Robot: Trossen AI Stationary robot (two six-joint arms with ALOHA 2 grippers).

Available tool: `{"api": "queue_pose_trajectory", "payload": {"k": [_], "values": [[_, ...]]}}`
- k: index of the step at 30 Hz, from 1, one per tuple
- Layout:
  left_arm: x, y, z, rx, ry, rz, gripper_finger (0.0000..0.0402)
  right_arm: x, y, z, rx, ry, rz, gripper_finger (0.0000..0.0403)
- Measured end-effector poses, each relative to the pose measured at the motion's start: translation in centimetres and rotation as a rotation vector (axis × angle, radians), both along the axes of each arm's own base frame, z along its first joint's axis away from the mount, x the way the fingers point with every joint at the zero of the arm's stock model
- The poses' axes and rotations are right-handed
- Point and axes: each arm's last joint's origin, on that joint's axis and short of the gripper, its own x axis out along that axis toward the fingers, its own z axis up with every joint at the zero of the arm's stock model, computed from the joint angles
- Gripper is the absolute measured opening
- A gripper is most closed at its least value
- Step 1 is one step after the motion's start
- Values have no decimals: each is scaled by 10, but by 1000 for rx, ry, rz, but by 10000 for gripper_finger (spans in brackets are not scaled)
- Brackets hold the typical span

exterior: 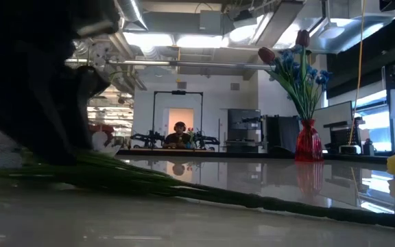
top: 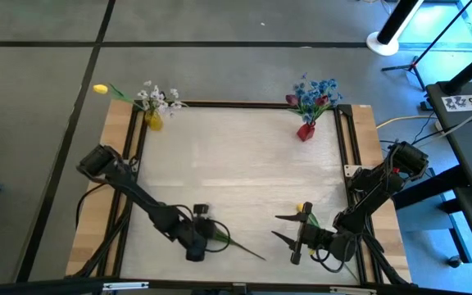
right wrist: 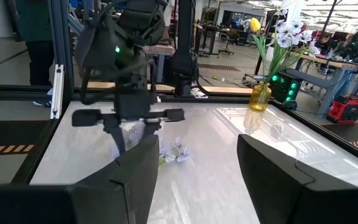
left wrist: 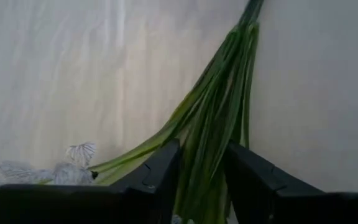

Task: Sort flowers into vase by color
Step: Put the white flower into the yellow vase

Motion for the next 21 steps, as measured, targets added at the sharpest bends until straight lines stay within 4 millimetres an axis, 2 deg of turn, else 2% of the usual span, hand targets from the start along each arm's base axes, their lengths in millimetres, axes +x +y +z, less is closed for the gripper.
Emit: {"api": "queue_pose_trajectory", "payload": {"k": [3,8,11,15,21], "values": [[-3,6,-2,41,51,10,88,0,0,0,-1,0,0,217],[-7,19,-5,204,108,2,12,0,0,0,-1,1,1,217],[-5,27,-2,349,123,-64,10,0,0,0,-2,1,1,217],[5,33,14,548,161,-205,4,0,0,0,-3,2,1,217],[10,29,28,801,279,-636,4,0,0,0,-4,3,1,218]]}}
